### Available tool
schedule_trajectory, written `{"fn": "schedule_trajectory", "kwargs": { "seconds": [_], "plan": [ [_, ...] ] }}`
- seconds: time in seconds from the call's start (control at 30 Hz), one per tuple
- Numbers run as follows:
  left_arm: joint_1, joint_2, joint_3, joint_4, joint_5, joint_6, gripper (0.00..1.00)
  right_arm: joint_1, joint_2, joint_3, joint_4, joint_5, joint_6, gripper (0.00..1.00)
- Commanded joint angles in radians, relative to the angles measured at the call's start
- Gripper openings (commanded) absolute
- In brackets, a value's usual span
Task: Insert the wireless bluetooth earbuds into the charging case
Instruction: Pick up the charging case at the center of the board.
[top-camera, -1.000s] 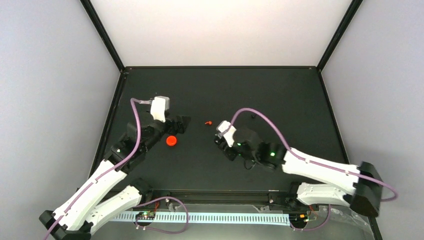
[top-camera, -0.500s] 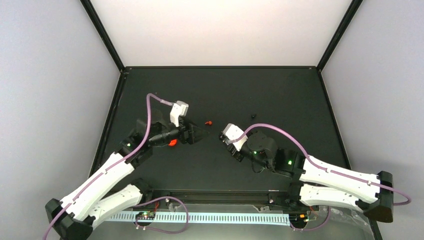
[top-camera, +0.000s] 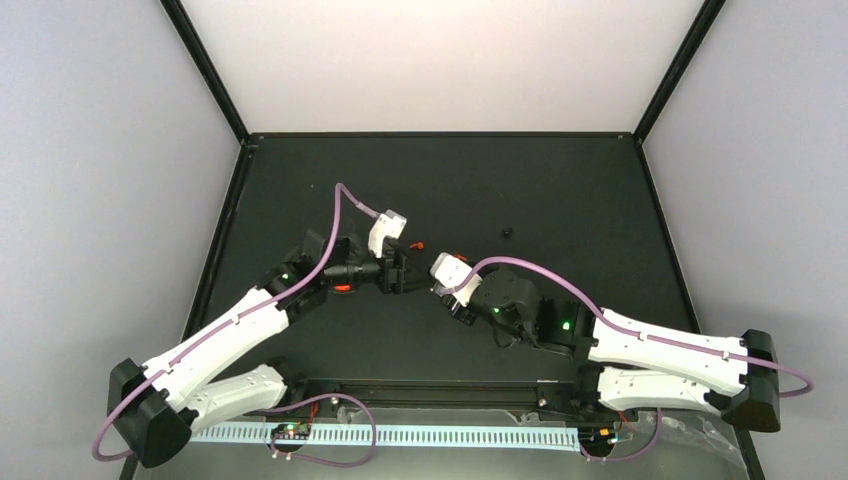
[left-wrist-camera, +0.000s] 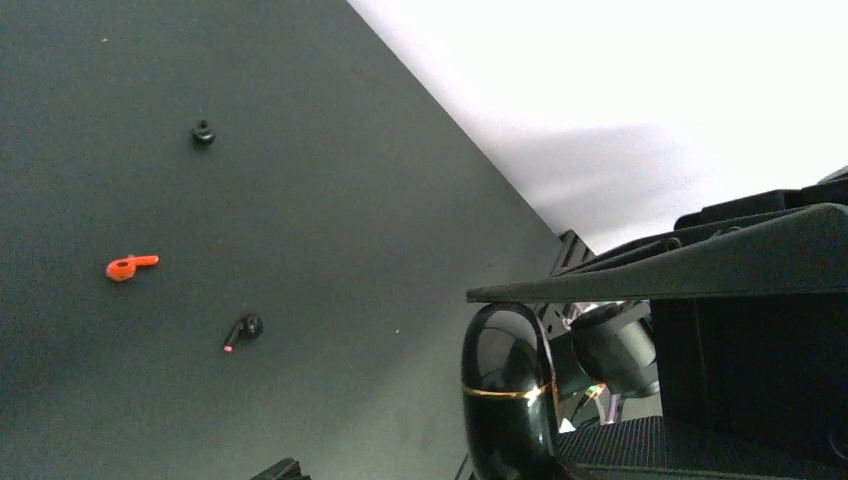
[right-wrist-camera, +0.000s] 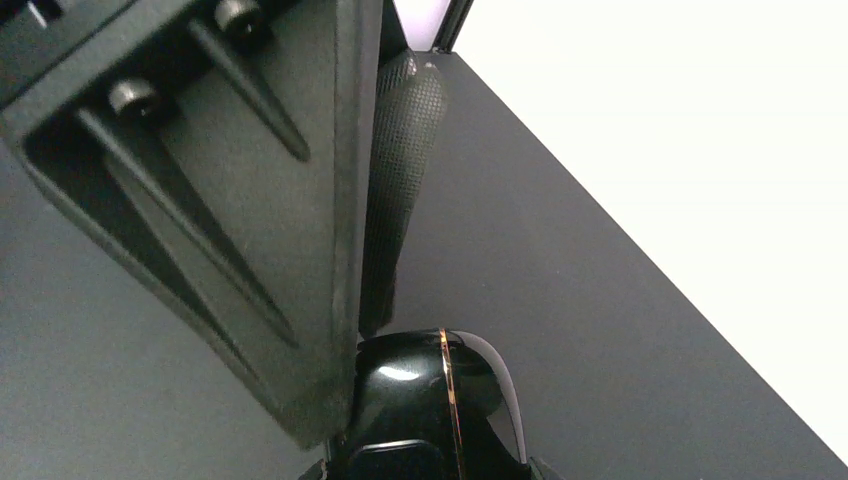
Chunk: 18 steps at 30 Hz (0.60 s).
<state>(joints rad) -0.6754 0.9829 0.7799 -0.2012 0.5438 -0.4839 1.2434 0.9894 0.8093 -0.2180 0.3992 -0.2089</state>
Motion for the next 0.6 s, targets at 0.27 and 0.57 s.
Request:
{"fn": "schedule_trajectory", "kwargs": {
  "seconds": [0.27,0.57],
  "plan": [
    [-0.043,0.026,0.036,0.086,0.044,-0.055,0.54,0.037,0.052,0.065,0.100,0.050,-0.028,0.35],
    [-0.046,0.016,0.015,0.090,0.039,-0.058,0.35,0.045,0.072,0.070,0.126,0.059,-0.026,0.34]
  ]
}}
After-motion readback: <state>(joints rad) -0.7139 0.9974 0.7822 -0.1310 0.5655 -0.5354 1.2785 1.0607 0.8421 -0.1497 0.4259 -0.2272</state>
